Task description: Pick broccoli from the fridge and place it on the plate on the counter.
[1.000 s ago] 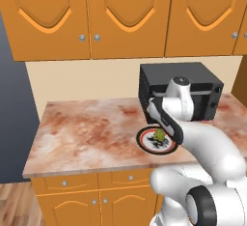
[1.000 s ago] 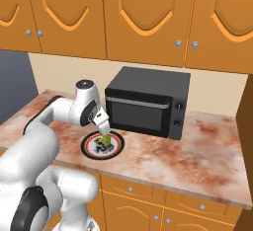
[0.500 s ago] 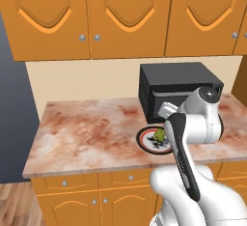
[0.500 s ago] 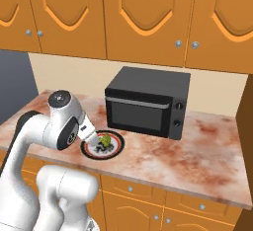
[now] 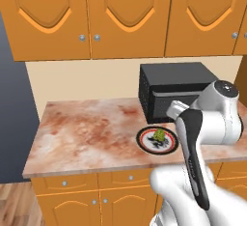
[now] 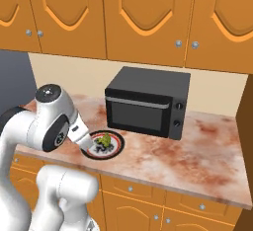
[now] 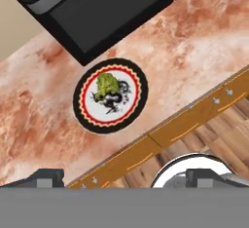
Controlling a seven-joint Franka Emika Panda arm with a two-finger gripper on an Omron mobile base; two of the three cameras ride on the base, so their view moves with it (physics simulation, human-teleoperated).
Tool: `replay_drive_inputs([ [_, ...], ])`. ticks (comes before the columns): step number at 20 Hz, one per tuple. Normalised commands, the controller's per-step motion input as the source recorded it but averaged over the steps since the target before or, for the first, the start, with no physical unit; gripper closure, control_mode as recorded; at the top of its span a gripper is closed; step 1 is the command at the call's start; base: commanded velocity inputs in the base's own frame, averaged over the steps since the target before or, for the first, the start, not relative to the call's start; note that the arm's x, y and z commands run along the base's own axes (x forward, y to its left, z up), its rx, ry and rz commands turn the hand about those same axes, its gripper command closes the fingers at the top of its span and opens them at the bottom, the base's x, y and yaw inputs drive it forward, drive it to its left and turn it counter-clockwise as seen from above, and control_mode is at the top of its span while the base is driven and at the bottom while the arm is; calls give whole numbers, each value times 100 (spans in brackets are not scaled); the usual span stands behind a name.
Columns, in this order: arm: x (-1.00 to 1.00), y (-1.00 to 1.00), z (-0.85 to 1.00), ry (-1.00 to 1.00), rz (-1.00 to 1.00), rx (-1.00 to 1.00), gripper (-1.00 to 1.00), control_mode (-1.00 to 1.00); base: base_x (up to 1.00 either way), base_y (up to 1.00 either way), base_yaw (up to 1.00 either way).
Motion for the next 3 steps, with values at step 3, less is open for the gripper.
replay_drive_inputs([
  [3,-43,4,0,-6,-1,-7,-100,-100,0,0,0],
])
